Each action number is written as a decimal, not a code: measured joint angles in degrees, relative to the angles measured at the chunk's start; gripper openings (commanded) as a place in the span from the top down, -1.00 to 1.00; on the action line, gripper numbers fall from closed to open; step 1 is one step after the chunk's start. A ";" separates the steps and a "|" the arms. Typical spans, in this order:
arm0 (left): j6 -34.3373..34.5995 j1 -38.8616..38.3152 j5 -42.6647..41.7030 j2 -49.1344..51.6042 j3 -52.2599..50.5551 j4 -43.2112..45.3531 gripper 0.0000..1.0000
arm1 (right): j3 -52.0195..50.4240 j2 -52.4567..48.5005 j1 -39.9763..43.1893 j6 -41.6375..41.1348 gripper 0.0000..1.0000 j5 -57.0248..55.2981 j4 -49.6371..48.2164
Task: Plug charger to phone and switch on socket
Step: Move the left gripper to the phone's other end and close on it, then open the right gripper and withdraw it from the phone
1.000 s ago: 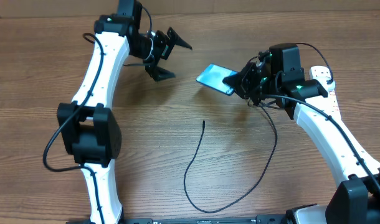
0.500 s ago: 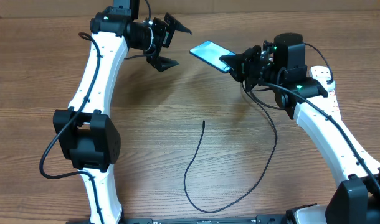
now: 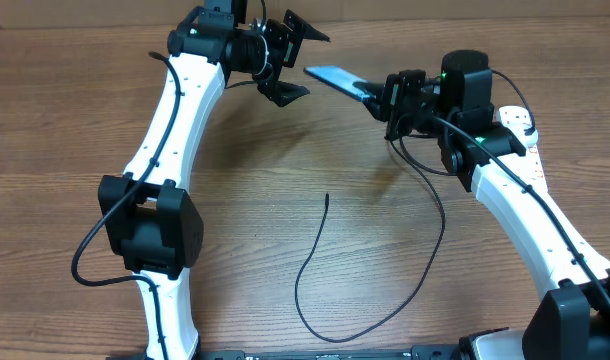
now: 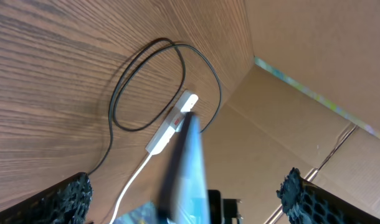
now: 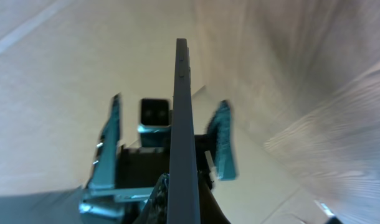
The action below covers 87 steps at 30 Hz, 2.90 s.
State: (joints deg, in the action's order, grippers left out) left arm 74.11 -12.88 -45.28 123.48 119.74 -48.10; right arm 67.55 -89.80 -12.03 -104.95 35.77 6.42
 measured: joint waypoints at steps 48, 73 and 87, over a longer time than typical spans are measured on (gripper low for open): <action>9.42 -5.90 5.51 0.00 0.00 -0.09 0.34 | 0.00 -0.22 0.42 -2.69 0.93 4.70 -2.10; 10.36 -5.90 5.46 -0.04 0.20 -0.28 0.91 | 0.00 -0.50 0.66 -4.39 0.34 6.88 -2.60; 6.71 -5.16 5.66 -0.04 0.20 -0.31 0.91 | 0.02 -0.50 0.31 4.70 -0.91 9.07 -2.80</action>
State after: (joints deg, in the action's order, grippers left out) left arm 80.82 -18.04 -39.62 123.44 119.94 -48.40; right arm 67.57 -90.30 -11.73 -100.25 44.84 3.62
